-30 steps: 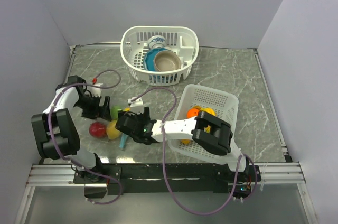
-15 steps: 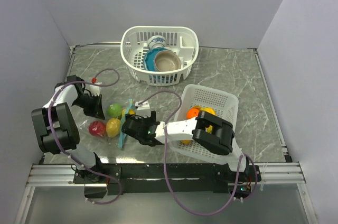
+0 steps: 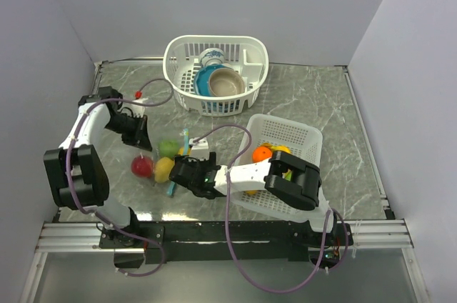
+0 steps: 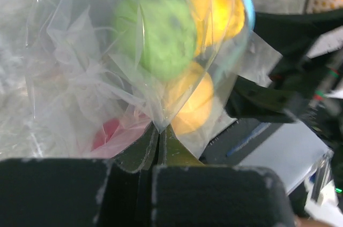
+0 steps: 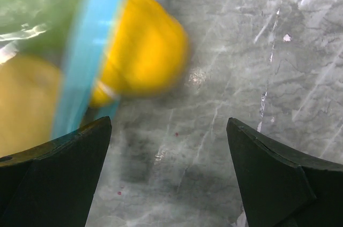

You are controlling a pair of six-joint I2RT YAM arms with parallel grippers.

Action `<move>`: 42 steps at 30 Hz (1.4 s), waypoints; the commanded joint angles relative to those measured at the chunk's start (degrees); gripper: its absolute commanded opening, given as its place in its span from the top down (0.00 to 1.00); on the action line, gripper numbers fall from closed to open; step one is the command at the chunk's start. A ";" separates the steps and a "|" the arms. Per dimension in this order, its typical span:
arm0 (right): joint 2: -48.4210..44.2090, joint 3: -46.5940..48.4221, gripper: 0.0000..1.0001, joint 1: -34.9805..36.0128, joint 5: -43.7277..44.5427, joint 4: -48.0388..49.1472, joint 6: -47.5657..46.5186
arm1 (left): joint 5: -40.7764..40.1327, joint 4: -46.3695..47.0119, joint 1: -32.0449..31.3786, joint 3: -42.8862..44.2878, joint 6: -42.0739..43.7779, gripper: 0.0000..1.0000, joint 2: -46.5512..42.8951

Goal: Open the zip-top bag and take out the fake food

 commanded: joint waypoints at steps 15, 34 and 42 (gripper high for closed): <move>-2.12 0.81 0.02 -2.18 2.59 1.61 -0.52 | -7.78 -4.64 -4.58 4.80 1.77 0.99 -4.15; -20.73 1.35 0.78 -3.23 14.34 -11.55 -5.19 | -12.26 1.95 -4.58 0.50 0.97 0.99 -3.18; -36.65 -12.26 0.76 -8.50 17.00 -32.01 16.30 | -10.77 -1.63 -6.51 6.28 -0.34 0.99 -3.35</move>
